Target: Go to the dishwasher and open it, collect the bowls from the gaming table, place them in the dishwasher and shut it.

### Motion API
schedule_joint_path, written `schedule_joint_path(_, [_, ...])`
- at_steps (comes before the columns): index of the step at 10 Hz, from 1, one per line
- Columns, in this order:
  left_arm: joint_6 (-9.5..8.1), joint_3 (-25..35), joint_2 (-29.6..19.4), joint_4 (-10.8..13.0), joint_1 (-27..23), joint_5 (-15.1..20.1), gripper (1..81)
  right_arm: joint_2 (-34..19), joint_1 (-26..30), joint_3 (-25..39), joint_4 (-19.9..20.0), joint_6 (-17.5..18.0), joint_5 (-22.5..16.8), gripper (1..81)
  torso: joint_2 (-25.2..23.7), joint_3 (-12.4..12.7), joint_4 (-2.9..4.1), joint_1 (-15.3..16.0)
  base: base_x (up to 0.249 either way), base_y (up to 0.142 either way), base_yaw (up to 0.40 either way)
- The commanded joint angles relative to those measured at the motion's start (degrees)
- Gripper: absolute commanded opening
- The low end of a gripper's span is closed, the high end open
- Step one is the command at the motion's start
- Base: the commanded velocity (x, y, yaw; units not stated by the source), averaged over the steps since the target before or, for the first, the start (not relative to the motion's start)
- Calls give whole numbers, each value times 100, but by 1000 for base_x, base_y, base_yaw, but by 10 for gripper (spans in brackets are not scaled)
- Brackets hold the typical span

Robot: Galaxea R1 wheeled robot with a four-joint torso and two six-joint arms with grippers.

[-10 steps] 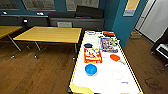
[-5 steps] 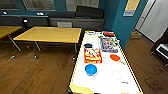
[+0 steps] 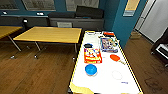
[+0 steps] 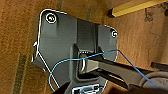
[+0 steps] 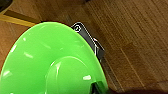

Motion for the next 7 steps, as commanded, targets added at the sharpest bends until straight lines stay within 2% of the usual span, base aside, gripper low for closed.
schedule_joint_path(1, [-234, 1374, -1228, -156, -756, 325, 811, 196, -228, -117, -391, -119, 251, 10, 0, 0, 0, 0, 0, 0, 0])
schedule_joint_path(2, [-358, 1588, -1433, -156, -994, 334, 811, 303, -219, -178, -409, -145, 198, 10, -2, 0, 0, -2, 0, 0, 0])
schedule_joint_path(3, [-560, 1729, -1574, -165, -1222, 343, 811, 418, -193, -240, -409, -154, 189, 10, -2, 0, 0, -2, 0, 0, 0])
schedule_joint_path(4, [-1000, 1896, -1785, -156, -1467, 334, 811, 523, -158, -249, -400, -154, 171, 10, -2, 0, 0, -5, 0, 0, 0])
schedule_joint_path(5, [-1351, 2028, -1952, -148, -1713, 334, 811, 620, -105, -284, -400, -163, 163, 10, -2, 0, 0, -5, 0, 0, 0])
schedule_joint_path(6, [-1772, 2229, -2249, -156, -1987, 334, 811, 707, -9, -310, -392, -224, -29, 10, -2, 0, 0, -5, 0, 0, 0])
schedule_joint_path(7, [-1975, 2388, -2505, -156, -2310, 343, 811, 804, 88, -381, -339, -251, -154, 10, -2, 0, 0, -5, 0, 0, 0])
